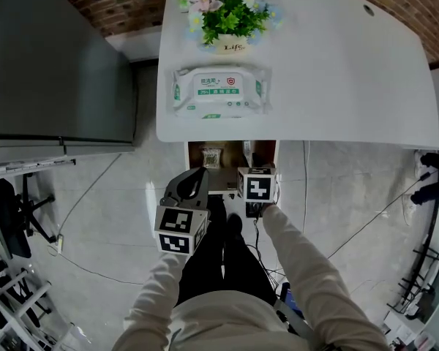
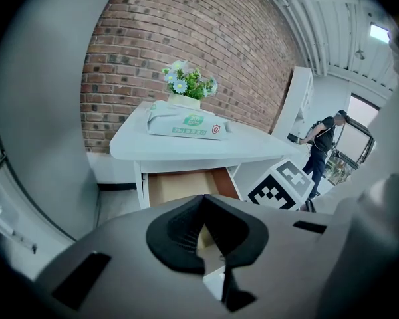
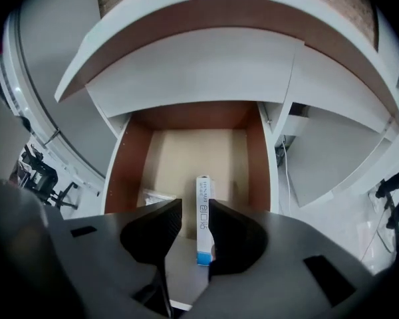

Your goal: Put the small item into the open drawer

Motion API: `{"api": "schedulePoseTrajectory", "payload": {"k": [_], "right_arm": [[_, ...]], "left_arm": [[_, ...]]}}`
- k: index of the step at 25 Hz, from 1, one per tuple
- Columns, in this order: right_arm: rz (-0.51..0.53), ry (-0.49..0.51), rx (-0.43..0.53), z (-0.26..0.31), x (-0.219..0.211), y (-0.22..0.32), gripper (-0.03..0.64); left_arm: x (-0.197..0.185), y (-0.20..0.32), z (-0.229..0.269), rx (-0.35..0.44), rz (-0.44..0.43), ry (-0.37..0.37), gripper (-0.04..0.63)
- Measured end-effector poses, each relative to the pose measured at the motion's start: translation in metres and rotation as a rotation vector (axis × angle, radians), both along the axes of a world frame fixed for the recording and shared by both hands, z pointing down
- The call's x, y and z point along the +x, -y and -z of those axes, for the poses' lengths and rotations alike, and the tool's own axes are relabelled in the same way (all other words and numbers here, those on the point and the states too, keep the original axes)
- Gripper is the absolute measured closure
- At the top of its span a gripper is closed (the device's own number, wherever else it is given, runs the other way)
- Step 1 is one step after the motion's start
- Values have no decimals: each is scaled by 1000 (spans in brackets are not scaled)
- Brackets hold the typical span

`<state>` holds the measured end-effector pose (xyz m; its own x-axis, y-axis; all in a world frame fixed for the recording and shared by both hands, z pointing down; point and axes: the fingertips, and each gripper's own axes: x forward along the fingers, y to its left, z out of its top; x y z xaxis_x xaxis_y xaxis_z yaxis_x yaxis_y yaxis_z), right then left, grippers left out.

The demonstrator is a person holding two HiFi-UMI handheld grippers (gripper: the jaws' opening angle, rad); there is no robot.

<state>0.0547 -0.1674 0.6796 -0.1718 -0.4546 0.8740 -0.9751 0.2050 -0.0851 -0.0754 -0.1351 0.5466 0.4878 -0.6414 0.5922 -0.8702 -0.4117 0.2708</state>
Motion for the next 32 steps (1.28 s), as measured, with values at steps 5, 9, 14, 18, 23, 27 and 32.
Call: {"api": "schedulePoseTrajectory", "payload": {"k": [5, 9, 14, 18, 23, 27, 32], "right_arm": [[-39, 54, 71, 33, 0, -3, 505], [-28, 82, 124, 58, 0, -9, 518], [-42, 110, 211, 98, 4, -16, 541], [-51, 136, 260, 125, 10, -25, 546], [-53, 158, 313, 156, 17, -40, 556], [-51, 175, 356, 181, 21, -52, 572], [-32, 228, 401, 211, 21, -70, 584]], "left_arm": [[3, -1, 9, 19, -2, -1, 578], [5, -6, 16, 32, -2, -1, 578], [7, -13, 25, 51, -4, 2, 578], [8, -17, 32, 65, 0, 8, 578], [15, -27, 44, 85, -5, 12, 578], [21, -34, 52, 105, -13, 16, 578], [25, -44, 64, 127, -12, 24, 578]]}}
